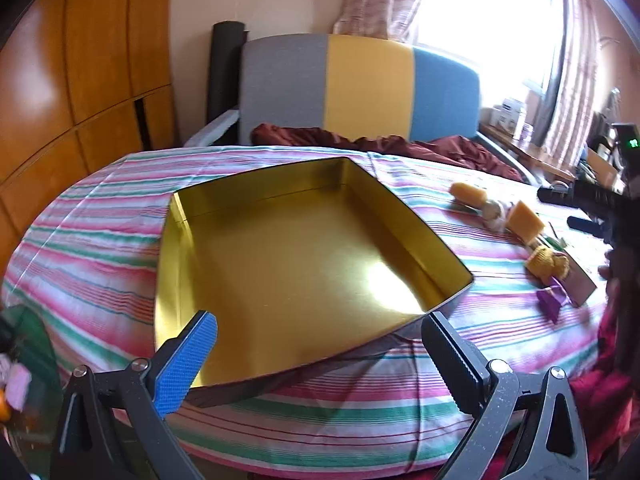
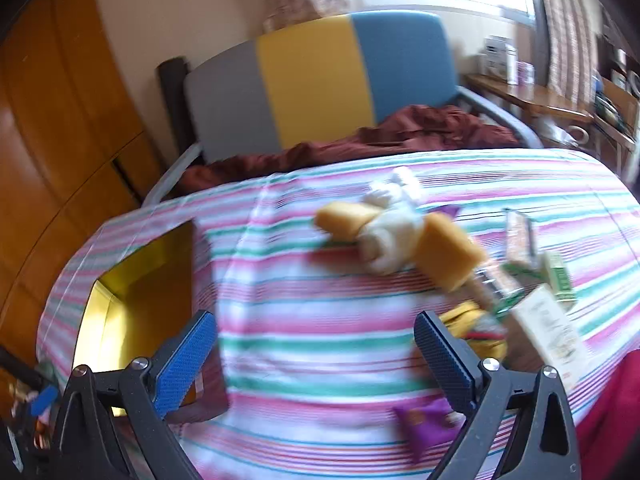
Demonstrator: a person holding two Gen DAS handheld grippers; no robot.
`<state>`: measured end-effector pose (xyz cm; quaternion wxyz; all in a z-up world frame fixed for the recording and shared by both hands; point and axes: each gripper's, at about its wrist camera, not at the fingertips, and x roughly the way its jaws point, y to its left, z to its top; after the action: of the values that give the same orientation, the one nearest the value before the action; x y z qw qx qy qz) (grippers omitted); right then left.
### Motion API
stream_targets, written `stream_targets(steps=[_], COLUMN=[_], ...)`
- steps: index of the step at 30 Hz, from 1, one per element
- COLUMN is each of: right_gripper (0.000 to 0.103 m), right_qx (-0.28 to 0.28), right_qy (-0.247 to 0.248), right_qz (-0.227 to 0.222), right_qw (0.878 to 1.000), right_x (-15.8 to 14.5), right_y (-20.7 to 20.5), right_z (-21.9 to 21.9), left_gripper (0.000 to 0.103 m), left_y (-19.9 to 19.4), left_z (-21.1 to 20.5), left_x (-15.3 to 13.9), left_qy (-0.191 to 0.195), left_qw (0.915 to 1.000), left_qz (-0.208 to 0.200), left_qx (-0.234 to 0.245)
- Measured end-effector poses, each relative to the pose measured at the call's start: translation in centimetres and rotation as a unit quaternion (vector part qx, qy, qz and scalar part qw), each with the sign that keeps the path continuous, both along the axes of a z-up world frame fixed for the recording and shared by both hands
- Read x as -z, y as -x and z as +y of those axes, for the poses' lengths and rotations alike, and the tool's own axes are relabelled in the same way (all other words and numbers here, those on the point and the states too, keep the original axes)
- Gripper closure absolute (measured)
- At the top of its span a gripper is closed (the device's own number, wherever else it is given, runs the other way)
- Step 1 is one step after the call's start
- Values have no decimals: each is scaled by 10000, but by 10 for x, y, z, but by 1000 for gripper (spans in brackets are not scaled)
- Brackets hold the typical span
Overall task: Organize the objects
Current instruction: 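Grasp the purple snack packet with the left gripper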
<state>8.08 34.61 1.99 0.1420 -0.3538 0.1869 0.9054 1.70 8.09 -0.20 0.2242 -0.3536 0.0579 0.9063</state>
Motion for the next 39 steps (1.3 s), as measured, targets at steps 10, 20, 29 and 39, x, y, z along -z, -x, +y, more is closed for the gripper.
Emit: stream_targets(steps=[10, 20, 29, 39], right_gripper=[2, 2, 2, 2], right_qx=[1678, 2203, 1971, 1864], right_qy=[623, 2410, 2696, 2728], right_qz=[-126, 1027, 1120, 1043], right_qw=[9838, 9396, 9359, 9380], right_x=[8, 39, 45, 47], right_y=[-56, -101, -97, -91], right_z=[165, 213, 215, 215], left_gripper=[0, 1, 10, 24], left_y=[3, -10, -39, -53], left_z=[26, 131, 224, 304], left_x=[5, 6, 28, 57], left_qy=[-111, 253, 620, 1099], left_qw=[9977, 9845, 9461, 9000], left_qz=[-520, -389, -343, -305], left_qx=[415, 1689, 3160, 4207])
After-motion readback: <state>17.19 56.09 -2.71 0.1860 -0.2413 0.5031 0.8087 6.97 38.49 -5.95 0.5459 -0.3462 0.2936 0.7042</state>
